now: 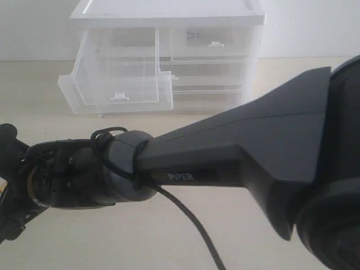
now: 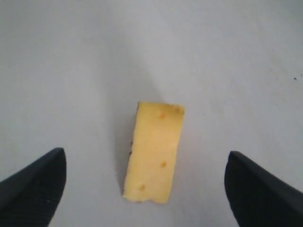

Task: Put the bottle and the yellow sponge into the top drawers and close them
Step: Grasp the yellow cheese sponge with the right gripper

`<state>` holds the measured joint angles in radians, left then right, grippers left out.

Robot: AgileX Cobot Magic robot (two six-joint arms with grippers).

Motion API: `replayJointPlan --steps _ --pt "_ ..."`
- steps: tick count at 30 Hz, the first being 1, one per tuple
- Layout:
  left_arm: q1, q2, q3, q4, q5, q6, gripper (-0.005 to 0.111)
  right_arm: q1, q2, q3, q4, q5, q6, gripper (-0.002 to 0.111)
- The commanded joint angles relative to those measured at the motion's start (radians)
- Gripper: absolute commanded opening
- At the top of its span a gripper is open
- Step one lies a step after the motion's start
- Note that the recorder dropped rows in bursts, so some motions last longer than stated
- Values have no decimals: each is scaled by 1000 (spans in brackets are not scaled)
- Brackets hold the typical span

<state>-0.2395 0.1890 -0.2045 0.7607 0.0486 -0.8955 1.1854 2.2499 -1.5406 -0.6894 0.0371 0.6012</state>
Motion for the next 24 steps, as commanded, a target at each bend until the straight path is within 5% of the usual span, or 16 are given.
replayJointPlan --steps 1,9,12,17,24 --pt "3 -8 5 -7 -21 -9 4 -20 48 -70 6 -37 -3 84" --pt "3 -8 5 -7 -25 -9 4 -37 186 -208 6 -79 -8 80" --pt "3 -8 5 -7 -25 -9 4 -52 222 -238 3 -80 -8 59" --pt "3 -8 5 -7 -25 -2 4 -59 227 -243 4 5 -6 5" --pt "3 -8 5 -3 -21 -1 4 -20 91 -233 56 348 -12 0"
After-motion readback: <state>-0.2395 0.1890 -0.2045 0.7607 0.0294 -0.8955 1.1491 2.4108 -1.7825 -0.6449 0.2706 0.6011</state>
